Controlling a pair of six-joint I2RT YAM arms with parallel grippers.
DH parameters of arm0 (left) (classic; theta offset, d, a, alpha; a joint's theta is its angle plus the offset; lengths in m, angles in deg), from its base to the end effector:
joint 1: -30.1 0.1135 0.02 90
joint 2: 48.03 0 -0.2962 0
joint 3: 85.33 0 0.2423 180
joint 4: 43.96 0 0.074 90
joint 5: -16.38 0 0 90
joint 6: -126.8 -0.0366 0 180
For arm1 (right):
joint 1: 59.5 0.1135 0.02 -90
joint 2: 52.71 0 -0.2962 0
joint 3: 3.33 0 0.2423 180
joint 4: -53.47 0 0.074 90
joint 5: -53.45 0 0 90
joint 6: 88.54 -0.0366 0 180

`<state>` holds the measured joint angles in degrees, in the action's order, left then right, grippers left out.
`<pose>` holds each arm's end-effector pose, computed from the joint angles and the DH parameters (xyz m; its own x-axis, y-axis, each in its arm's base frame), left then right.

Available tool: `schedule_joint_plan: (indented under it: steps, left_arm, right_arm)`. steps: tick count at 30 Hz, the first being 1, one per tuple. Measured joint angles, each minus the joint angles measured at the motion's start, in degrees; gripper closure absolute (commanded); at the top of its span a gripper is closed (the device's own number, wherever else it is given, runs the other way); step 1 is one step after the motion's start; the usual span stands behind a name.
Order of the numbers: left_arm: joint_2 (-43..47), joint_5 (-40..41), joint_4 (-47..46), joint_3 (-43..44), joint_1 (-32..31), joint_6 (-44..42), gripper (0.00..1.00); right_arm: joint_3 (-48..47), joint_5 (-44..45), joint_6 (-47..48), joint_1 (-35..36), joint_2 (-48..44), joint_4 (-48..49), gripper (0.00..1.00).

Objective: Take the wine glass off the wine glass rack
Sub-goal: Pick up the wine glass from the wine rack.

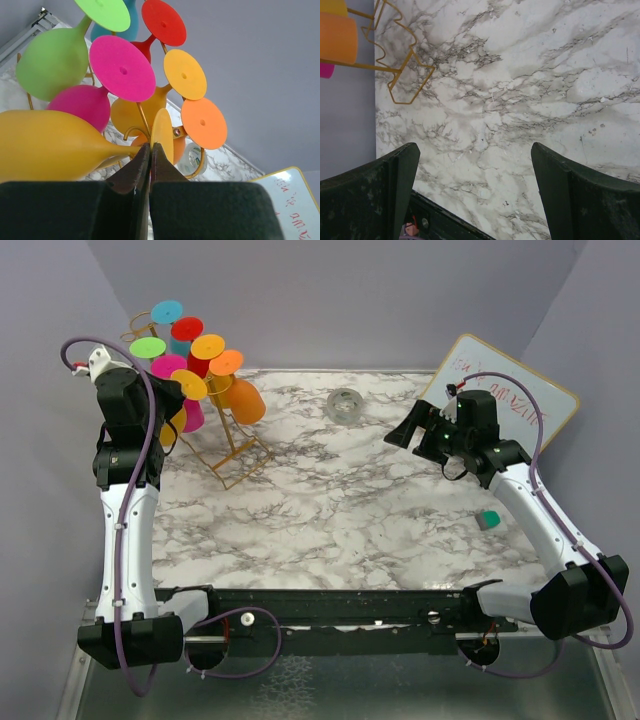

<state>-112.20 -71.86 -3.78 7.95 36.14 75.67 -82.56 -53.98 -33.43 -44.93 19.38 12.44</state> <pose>0.2099 0.0233 0.4768 -0.0638 -0.6375 -0.7678 -0.2250 0.7587 -0.6113 0.2486 0.0760 0.3647 -0.7176 0.3774 -0.5854 -0.0856 0.7863 0.6118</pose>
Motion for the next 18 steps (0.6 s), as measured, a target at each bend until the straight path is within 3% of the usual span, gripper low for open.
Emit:
schedule_joint_plan:
  steps: [18]
  left_arm:
    - [1.18,2.75,0.22,-1.25,0.02,6.80,1.00]
  right_arm:
    - [0.00,-0.02,1.53,-0.02,1.40,-0.50,0.00]
